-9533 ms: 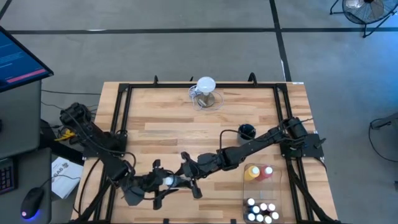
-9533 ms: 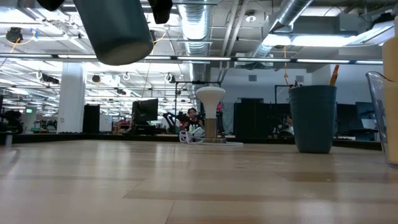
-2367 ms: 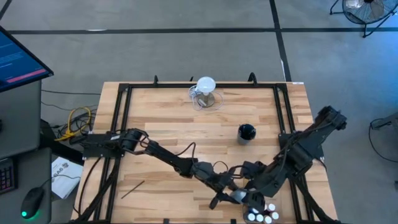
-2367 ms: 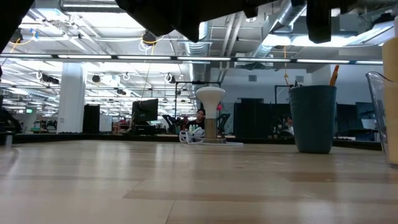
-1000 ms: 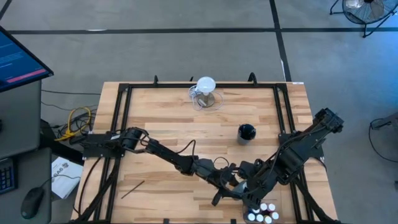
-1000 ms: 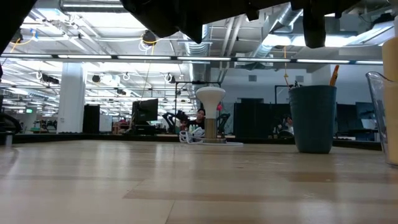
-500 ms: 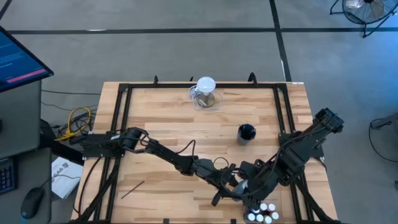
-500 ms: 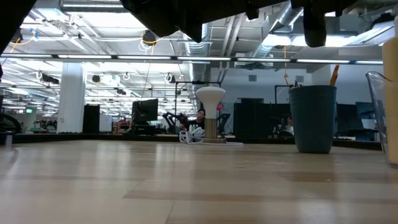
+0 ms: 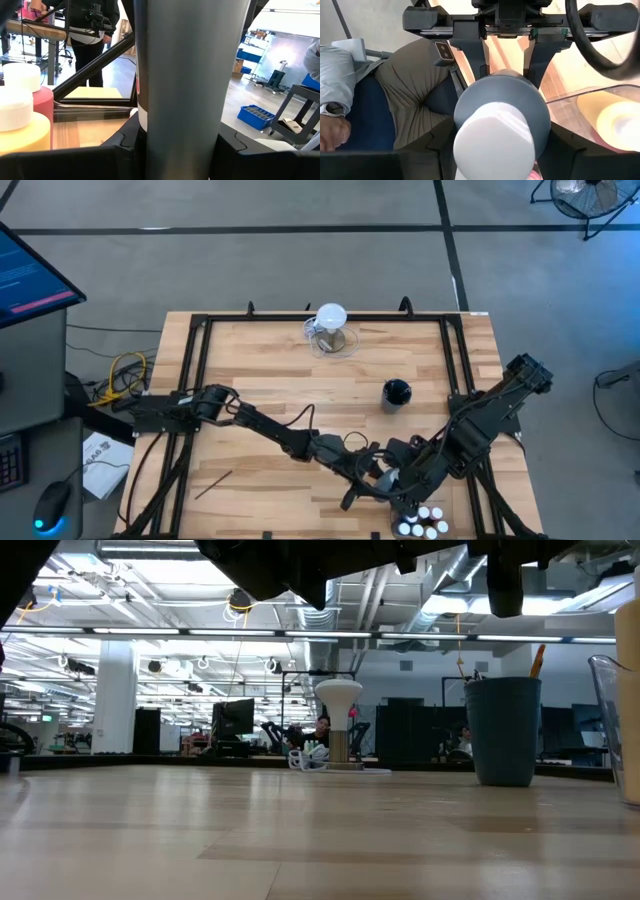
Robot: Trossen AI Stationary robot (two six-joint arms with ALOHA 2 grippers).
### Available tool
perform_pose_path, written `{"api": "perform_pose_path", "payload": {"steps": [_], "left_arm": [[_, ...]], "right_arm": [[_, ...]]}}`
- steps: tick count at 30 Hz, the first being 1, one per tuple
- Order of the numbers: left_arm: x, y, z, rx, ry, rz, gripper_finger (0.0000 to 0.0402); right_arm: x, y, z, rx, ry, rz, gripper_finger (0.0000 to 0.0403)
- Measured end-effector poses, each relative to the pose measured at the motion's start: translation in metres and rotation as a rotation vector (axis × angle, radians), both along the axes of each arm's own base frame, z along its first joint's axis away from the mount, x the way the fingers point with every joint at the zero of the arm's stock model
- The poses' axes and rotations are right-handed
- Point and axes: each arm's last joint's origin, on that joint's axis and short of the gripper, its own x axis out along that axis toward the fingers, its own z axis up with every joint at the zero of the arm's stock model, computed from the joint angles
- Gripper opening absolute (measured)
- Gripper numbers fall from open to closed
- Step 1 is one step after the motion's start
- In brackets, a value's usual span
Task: Pick & Place Paint Supplies
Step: Put the large dark blue paint bottle into the transparent bin
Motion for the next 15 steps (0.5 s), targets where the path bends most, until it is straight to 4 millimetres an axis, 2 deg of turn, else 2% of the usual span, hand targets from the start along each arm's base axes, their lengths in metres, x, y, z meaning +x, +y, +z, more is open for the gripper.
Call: {"api": "perform_pose_path", "payload": {"steps": [8,15], "left_arm": [[0.0001,0.0001,-0.0002,0.0,0.002,0.003,0.0136],[0.0001,0.0001,-0.0003,-0.001,0.003,0.003,0.0129]], "right_arm": [[-0.0002,-0.0007,-0.0001,-0.008,-0.001,-0.02,0.0193],[-0.0012,0.0,-0.0003,-0.008,0.003,-0.023,0.0193]]}}
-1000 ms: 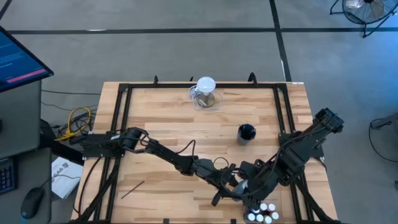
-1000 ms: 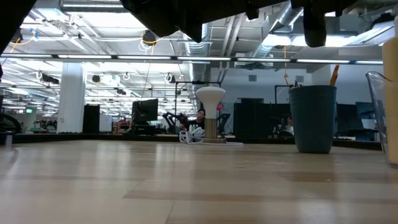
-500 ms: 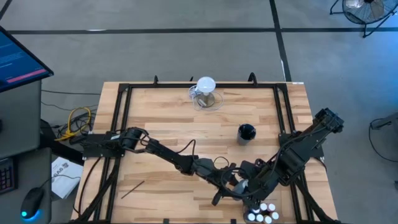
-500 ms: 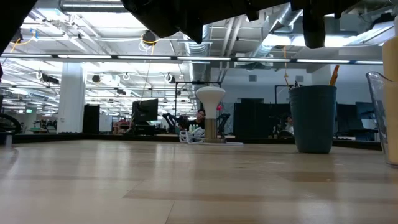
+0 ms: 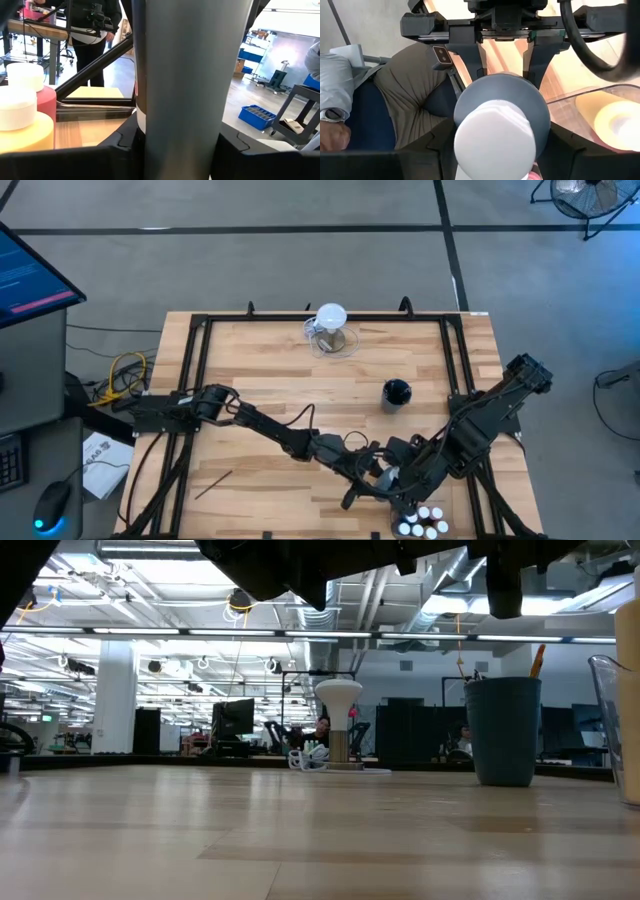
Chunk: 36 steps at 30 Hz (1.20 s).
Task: Pick & Place Paint Supplies
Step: Put the large dark blue paint bottle into the transparent bin
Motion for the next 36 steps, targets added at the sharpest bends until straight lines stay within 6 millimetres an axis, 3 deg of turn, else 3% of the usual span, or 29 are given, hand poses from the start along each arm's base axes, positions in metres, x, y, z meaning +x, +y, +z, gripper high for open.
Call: {"api": "perform_pose_path", "payload": {"steps": [6,20,27,36], "left_arm": [[0.0,0.001,-0.001,0.007,0.012,0.004,0.016],[0.002,0.006,-0.005,0.008,0.078,0.017,0.0282],[0.002,0.005,-0.005,0.03,0.073,0.016,0.0288],[-0.006,0.006,0.006,0.054,0.053,0.011,0.0281]], "right_arm": [[-0.004,0.004,0.0,0.005,0.01,-0.025,0.0192],[-0.015,0.01,-0.003,0.016,0.078,-0.075,0.0188],[-0.026,0.022,-0.003,0.05,0.098,-0.097,0.0187],[-0.054,0.038,-0.004,0.04,0.14,-0.187,0.0182]]}}
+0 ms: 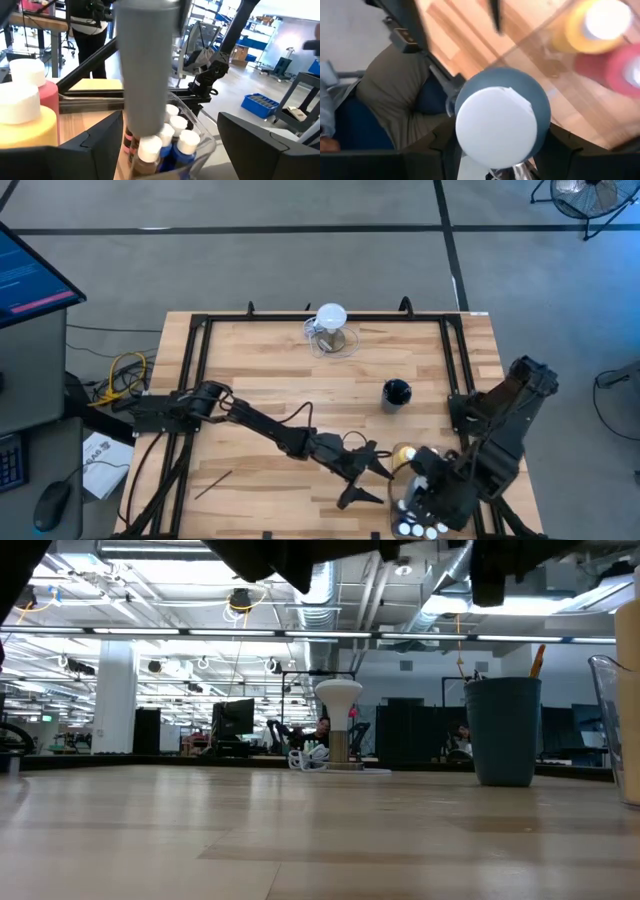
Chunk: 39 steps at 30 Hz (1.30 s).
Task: Pick & Place Paint Supplies
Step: Put the large dark blue paint bottle into the transparent bin
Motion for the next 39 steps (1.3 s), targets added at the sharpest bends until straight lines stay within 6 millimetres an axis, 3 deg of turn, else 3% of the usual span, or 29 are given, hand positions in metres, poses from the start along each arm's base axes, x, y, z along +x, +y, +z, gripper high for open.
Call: {"api": "perform_pose_path", "payload": {"steps": [11,17,22,29,39], "left_arm": [[-0.028,0.012,0.024,0.047,-0.065,0.059,0.0281],[-0.046,0.016,0.031,0.081,-0.084,0.108,0.028],[-0.063,0.022,0.042,0.063,-0.125,0.123,0.0278],[-0.086,0.032,0.049,0.039,-0.181,0.159,0.0278],[-0.092,0.034,0.047,0.03,-0.202,0.179,0.0278]], "right_arm": [[-0.044,0.004,-0.001,-0.112,0.064,-0.211,0.0169],[-0.056,0.01,-0.008,-0.181,0.096,-0.288,0.0133],[-0.055,0.021,-0.018,-0.248,0.001,-0.288,0.0121],[-0.051,0.032,-0.032,-0.296,0.009,-0.291,0.0121],[-0.044,0.047,-0.056,-0.391,-0.014,-0.288,0.011]]}}
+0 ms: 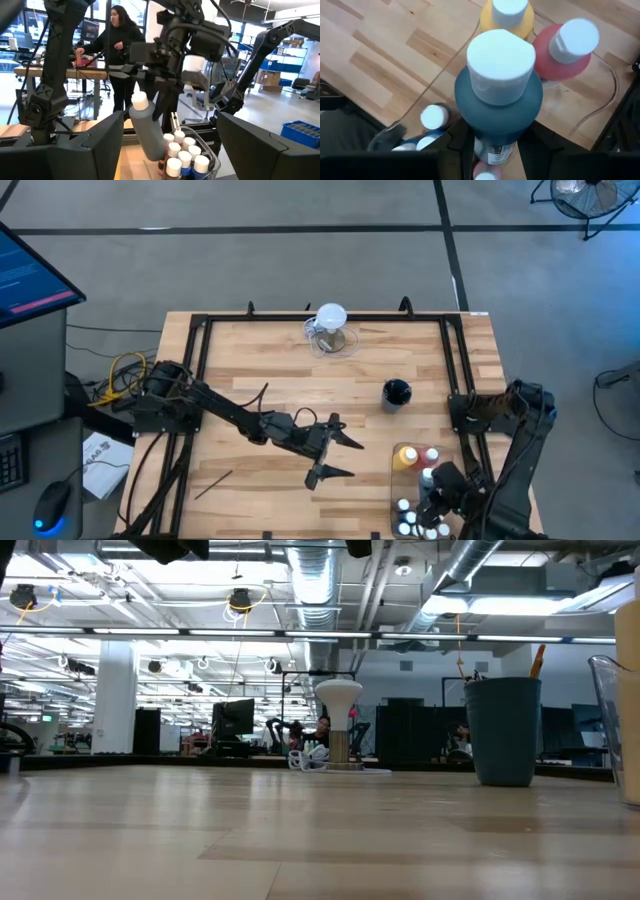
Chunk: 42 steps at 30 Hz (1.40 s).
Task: Pick & Place Paint Supplies
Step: Put the large dark blue paint bottle into the transparent bin
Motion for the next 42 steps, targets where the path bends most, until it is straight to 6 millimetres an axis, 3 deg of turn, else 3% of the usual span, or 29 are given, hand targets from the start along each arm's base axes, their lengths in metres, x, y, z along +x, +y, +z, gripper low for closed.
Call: {"api": "perform_pose_path", "payload": {"steps": [4,16,34,42], "left_arm": [[0.0,0.0,0.0,0.0,0.0,0.0,0.0278],[0.0,0.0,-0.001,0.005,0.003,0.001,0.0278],[-0.001,0.001,-0.005,0.007,0.02,0.028,0.0278],[-0.001,0.001,-0.005,0.004,0.015,0.032,0.0278]], "right_arm": [[0.0,0.004,-0.012,-0.041,0.007,-0.001,0.011],[-0.008,-0.012,-0.052,-0.217,-0.031,-0.034,0.0107],[-0.012,-0.011,-0.054,-0.282,-0.153,0.038,0.0105],[-0.006,0.001,-0.083,-0.364,-0.153,0.054,0.0105]]}}
